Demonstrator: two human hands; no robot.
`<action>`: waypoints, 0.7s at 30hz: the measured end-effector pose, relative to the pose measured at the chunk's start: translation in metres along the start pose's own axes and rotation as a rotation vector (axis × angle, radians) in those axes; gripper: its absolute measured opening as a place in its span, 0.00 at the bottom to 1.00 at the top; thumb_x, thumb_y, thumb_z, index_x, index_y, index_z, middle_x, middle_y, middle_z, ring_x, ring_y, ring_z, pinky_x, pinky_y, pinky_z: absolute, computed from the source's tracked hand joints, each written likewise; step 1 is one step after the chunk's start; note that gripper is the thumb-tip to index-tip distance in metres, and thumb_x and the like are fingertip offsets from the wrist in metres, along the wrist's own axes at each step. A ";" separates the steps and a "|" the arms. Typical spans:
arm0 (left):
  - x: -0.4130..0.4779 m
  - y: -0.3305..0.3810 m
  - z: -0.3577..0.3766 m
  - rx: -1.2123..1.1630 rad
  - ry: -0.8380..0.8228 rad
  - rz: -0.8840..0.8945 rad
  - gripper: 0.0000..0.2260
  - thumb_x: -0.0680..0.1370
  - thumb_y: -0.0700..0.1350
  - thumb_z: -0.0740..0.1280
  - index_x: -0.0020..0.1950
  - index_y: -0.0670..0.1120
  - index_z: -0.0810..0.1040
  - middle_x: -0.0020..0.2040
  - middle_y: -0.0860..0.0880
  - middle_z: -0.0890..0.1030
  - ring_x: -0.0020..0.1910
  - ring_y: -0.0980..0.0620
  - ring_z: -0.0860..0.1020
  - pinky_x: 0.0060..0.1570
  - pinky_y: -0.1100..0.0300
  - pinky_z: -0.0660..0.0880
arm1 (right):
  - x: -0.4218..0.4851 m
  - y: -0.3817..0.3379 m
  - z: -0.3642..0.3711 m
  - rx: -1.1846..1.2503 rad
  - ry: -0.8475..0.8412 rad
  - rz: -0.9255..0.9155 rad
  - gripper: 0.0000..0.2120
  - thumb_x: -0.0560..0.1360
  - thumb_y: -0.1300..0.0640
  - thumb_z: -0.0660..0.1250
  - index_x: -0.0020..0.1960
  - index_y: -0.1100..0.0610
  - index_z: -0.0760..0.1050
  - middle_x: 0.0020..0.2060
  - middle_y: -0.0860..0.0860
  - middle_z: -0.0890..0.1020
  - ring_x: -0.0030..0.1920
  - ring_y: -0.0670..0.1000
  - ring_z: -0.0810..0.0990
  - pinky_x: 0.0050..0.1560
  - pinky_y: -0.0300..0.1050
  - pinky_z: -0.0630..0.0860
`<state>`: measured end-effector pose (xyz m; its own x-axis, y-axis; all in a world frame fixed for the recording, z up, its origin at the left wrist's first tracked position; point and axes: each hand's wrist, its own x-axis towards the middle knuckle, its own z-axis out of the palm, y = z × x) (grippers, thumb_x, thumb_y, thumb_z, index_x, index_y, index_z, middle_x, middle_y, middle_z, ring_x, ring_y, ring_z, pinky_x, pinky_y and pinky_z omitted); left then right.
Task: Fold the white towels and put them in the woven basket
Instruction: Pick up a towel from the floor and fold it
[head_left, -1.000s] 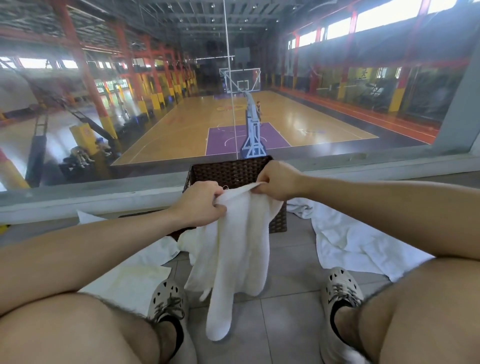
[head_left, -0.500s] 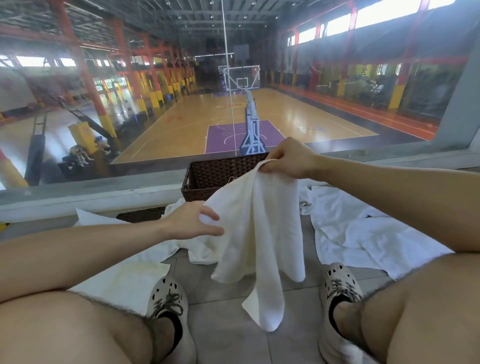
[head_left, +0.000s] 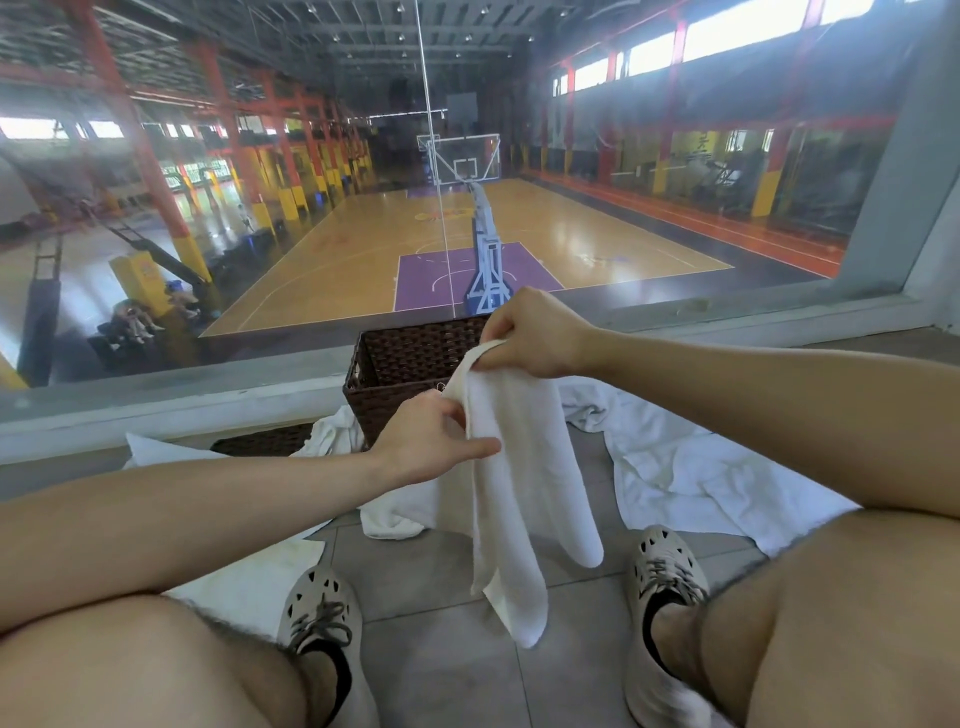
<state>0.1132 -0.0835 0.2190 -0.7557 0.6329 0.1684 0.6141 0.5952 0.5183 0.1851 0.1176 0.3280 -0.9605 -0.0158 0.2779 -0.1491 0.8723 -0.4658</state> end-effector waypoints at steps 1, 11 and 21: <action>0.003 0.001 0.001 0.050 0.003 0.001 0.22 0.65 0.68 0.74 0.45 0.51 0.88 0.46 0.54 0.86 0.49 0.56 0.82 0.50 0.54 0.80 | 0.000 0.001 0.000 -0.011 -0.003 -0.007 0.05 0.74 0.50 0.79 0.40 0.46 0.86 0.40 0.46 0.87 0.44 0.47 0.84 0.47 0.46 0.81; -0.002 -0.037 -0.023 0.207 -0.081 0.043 0.09 0.74 0.49 0.76 0.35 0.53 0.81 0.36 0.60 0.80 0.41 0.59 0.77 0.45 0.59 0.69 | -0.016 0.018 -0.017 0.019 0.006 0.014 0.05 0.75 0.54 0.80 0.48 0.54 0.89 0.47 0.48 0.89 0.50 0.49 0.85 0.55 0.46 0.82; -0.003 -0.019 -0.060 0.304 0.157 0.373 0.08 0.85 0.47 0.57 0.46 0.51 0.66 0.41 0.52 0.72 0.39 0.48 0.72 0.39 0.46 0.71 | -0.025 0.049 -0.006 -0.530 -0.397 0.144 0.09 0.72 0.60 0.71 0.42 0.68 0.77 0.38 0.64 0.79 0.45 0.70 0.74 0.39 0.47 0.64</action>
<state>0.0905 -0.1261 0.2591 -0.4830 0.7618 0.4316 0.8697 0.4747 0.1355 0.2034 0.1638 0.3036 -0.9907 0.0288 -0.1327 0.0253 0.9993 0.0284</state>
